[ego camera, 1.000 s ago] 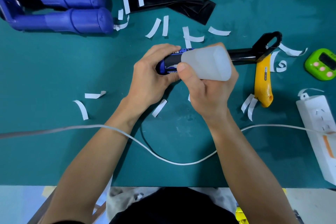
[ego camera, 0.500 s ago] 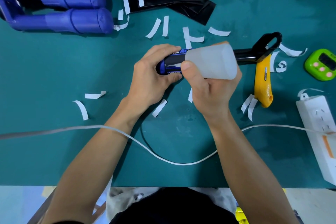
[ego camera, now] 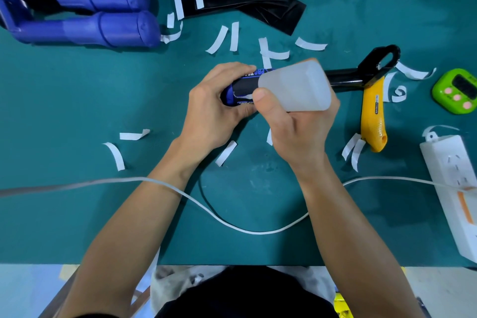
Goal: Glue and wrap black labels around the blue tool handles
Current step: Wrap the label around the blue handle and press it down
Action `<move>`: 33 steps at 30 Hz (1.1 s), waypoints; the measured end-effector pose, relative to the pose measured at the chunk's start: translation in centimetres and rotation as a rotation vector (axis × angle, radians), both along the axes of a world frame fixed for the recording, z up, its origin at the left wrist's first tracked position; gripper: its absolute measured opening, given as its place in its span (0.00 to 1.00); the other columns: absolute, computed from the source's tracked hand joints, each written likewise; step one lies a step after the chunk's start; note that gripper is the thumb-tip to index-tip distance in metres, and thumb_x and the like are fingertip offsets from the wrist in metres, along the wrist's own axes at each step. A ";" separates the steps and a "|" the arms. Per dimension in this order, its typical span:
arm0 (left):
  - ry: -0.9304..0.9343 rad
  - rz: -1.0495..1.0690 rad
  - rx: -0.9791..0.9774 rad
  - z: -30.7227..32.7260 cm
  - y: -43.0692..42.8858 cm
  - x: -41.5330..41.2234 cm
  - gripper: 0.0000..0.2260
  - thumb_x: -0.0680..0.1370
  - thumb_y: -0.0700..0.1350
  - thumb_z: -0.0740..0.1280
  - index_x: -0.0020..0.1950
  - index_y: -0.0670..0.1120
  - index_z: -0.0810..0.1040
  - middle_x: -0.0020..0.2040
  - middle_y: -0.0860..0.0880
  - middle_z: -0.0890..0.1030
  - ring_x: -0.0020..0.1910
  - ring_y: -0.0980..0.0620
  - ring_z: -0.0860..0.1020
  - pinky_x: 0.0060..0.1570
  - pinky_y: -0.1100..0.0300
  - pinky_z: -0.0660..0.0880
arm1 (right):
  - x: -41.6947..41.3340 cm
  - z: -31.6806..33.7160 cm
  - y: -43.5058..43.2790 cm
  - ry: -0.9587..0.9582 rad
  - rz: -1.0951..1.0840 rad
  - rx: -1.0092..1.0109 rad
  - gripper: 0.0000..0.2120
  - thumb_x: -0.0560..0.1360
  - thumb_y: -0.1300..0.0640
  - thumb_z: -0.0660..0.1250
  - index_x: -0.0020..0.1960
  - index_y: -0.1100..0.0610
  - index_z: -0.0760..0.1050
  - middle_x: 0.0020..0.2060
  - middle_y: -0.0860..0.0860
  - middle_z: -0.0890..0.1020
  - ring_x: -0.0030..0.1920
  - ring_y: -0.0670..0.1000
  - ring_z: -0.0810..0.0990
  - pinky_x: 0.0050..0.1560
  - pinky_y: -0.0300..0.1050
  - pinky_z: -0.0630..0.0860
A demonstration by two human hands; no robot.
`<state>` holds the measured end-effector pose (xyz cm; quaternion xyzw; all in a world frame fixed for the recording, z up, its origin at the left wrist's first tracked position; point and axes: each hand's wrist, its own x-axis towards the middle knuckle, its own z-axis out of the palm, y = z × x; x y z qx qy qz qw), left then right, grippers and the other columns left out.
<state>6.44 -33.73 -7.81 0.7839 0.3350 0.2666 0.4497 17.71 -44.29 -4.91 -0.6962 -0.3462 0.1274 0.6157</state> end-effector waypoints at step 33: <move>0.019 0.008 0.001 -0.4 0.2 -0.1 0.24 0.69 0.37 0.83 0.64 0.44 0.84 0.60 0.49 0.83 0.61 0.57 0.79 0.61 0.67 0.73 | 0.2 0.4 -0.1 0.123 0.025 0.108 0.07 0.74 0.59 0.74 0.47 0.62 0.80 0.36 0.44 0.79 0.40 0.39 0.80 0.43 0.35 0.76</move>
